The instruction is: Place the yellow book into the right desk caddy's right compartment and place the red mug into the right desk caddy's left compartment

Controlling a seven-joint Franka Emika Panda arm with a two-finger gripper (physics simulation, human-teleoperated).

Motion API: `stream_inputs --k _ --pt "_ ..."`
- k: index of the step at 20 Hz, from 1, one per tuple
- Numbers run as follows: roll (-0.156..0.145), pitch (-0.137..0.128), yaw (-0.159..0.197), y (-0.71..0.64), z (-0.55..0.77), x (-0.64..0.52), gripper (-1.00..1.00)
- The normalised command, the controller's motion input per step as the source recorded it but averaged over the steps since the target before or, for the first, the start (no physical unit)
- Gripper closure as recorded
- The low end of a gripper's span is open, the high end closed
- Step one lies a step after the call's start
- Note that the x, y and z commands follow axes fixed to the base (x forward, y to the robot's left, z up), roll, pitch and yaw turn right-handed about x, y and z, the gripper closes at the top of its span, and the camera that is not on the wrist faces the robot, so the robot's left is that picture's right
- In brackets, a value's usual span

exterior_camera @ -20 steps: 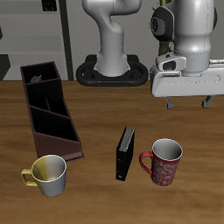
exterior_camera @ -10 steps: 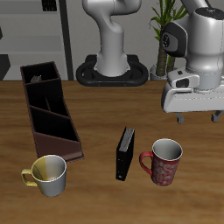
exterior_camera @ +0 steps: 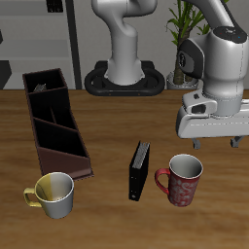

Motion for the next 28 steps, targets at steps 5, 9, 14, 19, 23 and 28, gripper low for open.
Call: stream_inputs --k 5,9,14,19,23,28 --pt "-0.02 0.047 -0.038 -0.21 -0.33 0.02 -1.0" --pt "0.009 0.045 -0.068 -0.09 -0.34 -0.05 -1.0" --pt "-0.004 0.032 0.015 -0.05 -0.38 -0.08 -1.0" --pt "0.018 0.02 0.05 0.12 -0.32 -0.13 -1.0" --pt "-0.03 0.044 0.092 0.0 -0.42 0.0 1.0" --pt "0.001 0.016 0.012 -0.13 -0.16 0.02 1.0"
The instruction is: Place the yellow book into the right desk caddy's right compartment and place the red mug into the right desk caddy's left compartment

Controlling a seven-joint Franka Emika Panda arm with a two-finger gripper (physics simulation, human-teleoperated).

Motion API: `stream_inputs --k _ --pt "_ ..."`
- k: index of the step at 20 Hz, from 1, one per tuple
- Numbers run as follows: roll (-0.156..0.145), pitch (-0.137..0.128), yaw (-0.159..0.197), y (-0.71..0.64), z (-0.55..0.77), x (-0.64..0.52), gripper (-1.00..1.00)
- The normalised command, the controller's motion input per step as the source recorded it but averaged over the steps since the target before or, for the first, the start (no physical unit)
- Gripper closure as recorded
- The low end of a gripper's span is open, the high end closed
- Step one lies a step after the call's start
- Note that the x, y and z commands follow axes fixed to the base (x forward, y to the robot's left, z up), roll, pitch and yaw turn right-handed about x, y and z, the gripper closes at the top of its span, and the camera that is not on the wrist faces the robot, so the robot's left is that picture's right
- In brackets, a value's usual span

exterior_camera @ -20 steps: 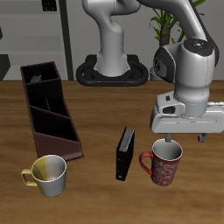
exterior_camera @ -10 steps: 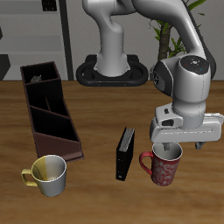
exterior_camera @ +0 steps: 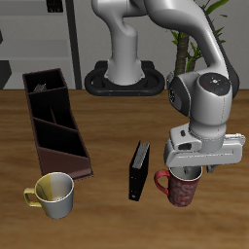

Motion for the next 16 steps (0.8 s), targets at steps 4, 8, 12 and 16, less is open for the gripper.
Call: stream_inputs --k 4,8,12,16 --pt "-0.018 -0.012 0.004 -0.09 0.08 0.0 1.0" --pt "0.018 -0.049 0.035 0.17 0.31 -0.13 1.0" --pt "0.03 -0.06 0.029 0.19 0.44 -0.18 1.0" --pt "0.024 -0.047 0.019 0.14 0.37 -0.18 1.0"
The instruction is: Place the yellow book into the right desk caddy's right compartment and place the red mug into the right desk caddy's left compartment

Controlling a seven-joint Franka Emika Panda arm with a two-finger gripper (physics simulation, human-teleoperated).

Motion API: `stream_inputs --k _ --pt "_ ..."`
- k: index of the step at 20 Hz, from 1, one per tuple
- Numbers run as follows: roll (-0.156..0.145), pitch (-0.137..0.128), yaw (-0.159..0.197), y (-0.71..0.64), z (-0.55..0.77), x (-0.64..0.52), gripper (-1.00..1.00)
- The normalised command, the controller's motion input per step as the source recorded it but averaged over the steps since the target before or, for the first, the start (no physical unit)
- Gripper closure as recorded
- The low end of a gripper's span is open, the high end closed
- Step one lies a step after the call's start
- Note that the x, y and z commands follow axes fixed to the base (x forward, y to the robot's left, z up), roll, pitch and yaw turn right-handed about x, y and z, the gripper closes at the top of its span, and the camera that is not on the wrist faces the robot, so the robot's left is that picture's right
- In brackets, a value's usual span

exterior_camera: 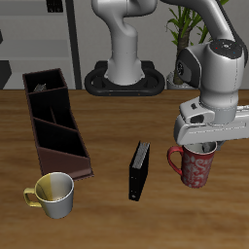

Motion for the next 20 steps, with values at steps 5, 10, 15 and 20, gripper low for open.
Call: stream_inputs --k 5,10,15,20 --pt "0.051 -0.084 -0.016 0.19 0.73 -0.41 1.0" --pt "0.017 -0.064 0.013 0.02 0.64 -0.45 1.0" --pt "0.013 -0.092 0.018 -0.24 0.77 -0.47 1.0" --pt "0.021 -0.041 -0.055 -0.51 0.68 -0.48 1.0"
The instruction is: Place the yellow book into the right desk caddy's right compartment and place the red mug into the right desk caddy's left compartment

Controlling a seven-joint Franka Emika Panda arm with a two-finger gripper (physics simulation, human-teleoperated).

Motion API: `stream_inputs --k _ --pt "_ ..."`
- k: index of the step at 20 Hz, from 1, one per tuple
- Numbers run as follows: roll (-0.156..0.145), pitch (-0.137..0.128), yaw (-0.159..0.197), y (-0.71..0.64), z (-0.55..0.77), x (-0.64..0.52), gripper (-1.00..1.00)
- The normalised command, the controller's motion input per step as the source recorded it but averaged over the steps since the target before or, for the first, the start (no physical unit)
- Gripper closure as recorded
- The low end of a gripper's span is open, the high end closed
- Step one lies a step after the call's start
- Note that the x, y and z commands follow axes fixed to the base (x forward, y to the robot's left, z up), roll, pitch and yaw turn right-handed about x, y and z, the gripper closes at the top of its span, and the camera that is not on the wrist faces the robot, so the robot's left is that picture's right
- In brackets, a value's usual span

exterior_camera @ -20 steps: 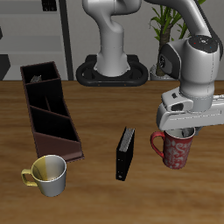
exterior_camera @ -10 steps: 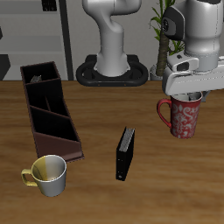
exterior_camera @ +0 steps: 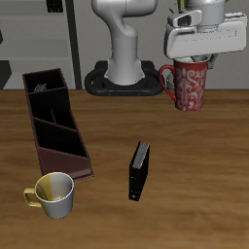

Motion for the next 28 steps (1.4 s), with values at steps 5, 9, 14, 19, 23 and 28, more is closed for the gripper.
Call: stream_inputs --k 5,9,14,19,23,28 --pt "-0.055 -0.05 0.012 -0.7 0.32 -0.32 1.0" --pt "-0.043 -0.035 -0.018 -0.75 0.23 -0.29 1.0" --pt "-0.065 -0.027 0.03 -0.75 0.08 -0.18 1.0" --pt "-0.047 -0.003 -0.029 -0.56 0.01 -0.08 1.0" --pt "-0.05 -0.006 -0.01 -0.51 -0.02 -0.13 1.0" --pt "-0.05 0.007 -0.015 -0.51 -0.01 -0.1 1.0"
